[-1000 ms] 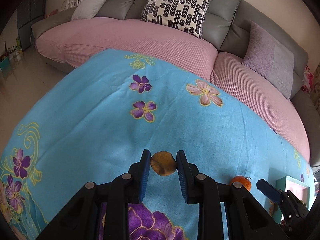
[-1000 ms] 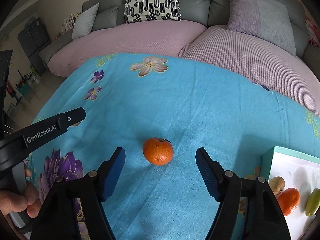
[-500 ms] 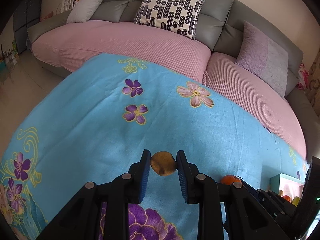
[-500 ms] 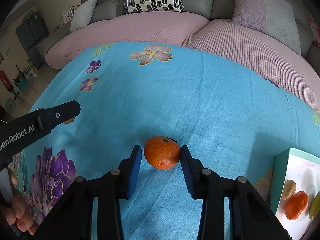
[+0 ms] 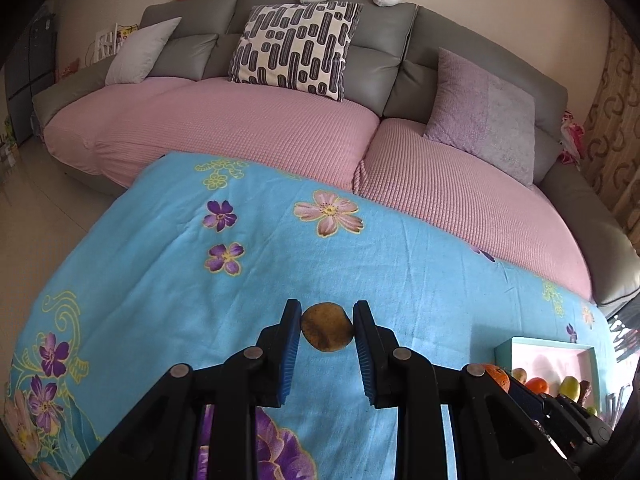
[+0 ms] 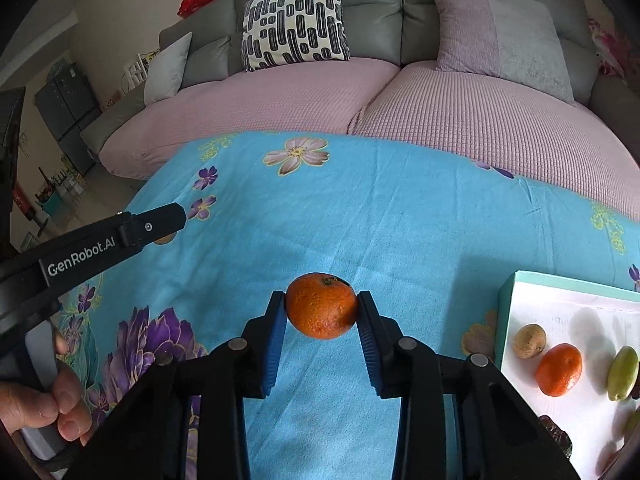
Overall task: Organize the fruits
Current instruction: 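Lift the brown fruit with the left tool while the right tool grasps the loose tangerine, then carry the brown fruit with the left tool while the right tool carries the tangerine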
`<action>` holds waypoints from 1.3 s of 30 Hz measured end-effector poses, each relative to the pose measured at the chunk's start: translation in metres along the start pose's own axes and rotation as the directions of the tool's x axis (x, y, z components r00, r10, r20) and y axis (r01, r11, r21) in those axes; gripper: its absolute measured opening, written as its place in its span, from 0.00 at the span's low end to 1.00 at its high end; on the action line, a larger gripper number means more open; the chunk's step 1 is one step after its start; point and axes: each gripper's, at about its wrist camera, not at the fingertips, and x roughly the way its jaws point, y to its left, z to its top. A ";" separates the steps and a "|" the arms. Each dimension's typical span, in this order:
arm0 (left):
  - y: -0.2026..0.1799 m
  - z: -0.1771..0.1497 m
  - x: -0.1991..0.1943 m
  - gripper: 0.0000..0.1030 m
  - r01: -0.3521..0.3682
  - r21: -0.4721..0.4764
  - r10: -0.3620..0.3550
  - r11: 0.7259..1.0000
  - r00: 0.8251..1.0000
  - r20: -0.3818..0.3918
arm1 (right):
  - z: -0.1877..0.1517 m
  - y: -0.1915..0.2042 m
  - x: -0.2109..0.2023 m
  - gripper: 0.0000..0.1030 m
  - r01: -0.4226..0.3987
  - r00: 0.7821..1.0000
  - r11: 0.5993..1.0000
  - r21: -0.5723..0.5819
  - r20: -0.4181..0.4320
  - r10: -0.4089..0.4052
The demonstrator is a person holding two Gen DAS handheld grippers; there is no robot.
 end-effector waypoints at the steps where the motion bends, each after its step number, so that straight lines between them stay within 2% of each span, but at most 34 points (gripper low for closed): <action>1: -0.009 -0.001 -0.001 0.28 0.020 0.016 -0.020 1.000 1.000 -0.002 | -0.001 -0.004 -0.007 0.36 0.006 1.000 1.000 0.011 0.006 -0.006; 8: -0.075 -0.016 -0.007 0.28 0.087 0.171 -0.083 0.981 0.996 -0.027 | -0.021 -0.056 -0.054 0.36 0.084 0.995 0.985 0.148 0.047 -0.092; 11: -0.100 -0.030 -0.009 0.28 0.144 0.217 -0.135 0.965 0.989 -0.060 | -0.033 -0.085 -0.071 0.36 0.137 0.987 0.966 0.220 0.050 -0.151; 16: -0.142 -0.059 -0.003 0.28 0.288 0.268 -0.250 0.920 0.954 -0.167 | -0.057 -0.134 -0.102 0.36 0.246 0.962 0.914 0.323 0.032 -0.270; 20: -0.173 -0.080 0.008 0.28 0.346 0.314 -0.277 0.884 0.929 -0.244 | -0.079 -0.165 -0.121 0.36 0.305 0.944 0.874 0.378 0.002 -0.330; 26: -0.197 -0.106 0.031 0.28 0.356 0.338 -0.251 0.871 0.915 -0.316 | -0.103 -0.195 -0.123 0.36 0.330 0.937 0.842 0.427 -0.043 -0.346; 33: -0.201 -0.115 0.040 0.28 0.308 0.373 -0.193 0.875 0.929 -0.316 | -0.112 -0.204 -0.110 0.36 0.295 0.952 0.843 0.449 -0.063 -0.299; 39: -0.206 -0.118 0.040 0.28 0.282 0.398 -0.168 0.873 0.940 -0.298 | -0.115 -0.207 -0.106 0.36 0.303 0.950 0.840 0.451 -0.075 -0.302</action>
